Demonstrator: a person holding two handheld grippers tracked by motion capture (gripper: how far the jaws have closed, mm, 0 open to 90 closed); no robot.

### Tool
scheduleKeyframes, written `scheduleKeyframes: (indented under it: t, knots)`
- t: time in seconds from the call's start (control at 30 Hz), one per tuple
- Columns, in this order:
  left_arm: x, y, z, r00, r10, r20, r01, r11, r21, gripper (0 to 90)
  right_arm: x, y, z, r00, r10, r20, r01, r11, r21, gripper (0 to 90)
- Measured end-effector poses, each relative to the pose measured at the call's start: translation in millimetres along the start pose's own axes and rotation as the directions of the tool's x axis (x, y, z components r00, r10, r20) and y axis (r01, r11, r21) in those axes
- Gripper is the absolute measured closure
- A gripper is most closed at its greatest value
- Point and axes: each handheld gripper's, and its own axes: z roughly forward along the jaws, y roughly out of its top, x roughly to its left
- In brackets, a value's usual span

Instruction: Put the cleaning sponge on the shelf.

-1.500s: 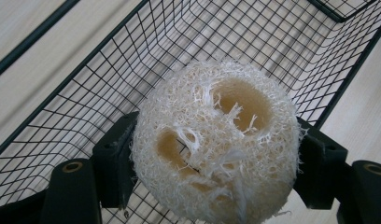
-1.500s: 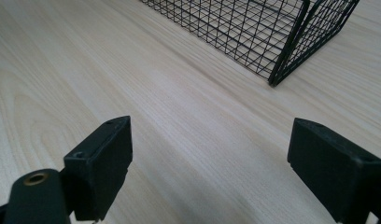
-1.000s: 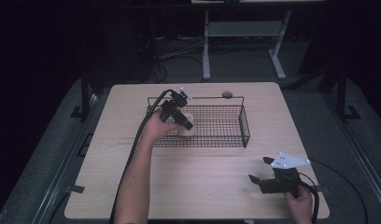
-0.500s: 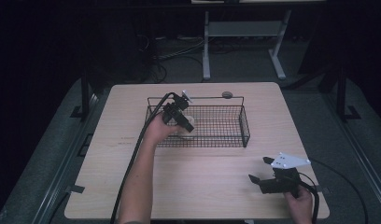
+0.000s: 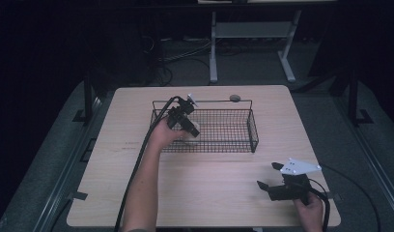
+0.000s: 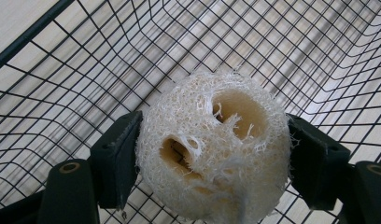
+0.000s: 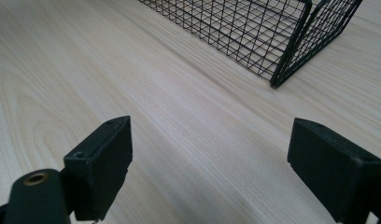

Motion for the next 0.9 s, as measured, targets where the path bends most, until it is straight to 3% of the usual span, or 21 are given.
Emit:
scheduleKeyframes:
  t: [0.5,0.9]
  knots:
    - [-2.2,-1.1,-4.8,0.9999,0.003,-0.011,-0.003,1.0000,-0.007,22.9,0.3,0.3,-0.1,1.0000,0.001,0.001,-0.001,1.000,0.000,13.5]
    - [-3.5,-4.0,-15.4,0.9999,0.001,-0.011,-0.001,0.9988,-0.049,20.3,0.5,0.6,0.4,1.0000,-0.004,0.004,0.004,1.000,0.003,13.5]
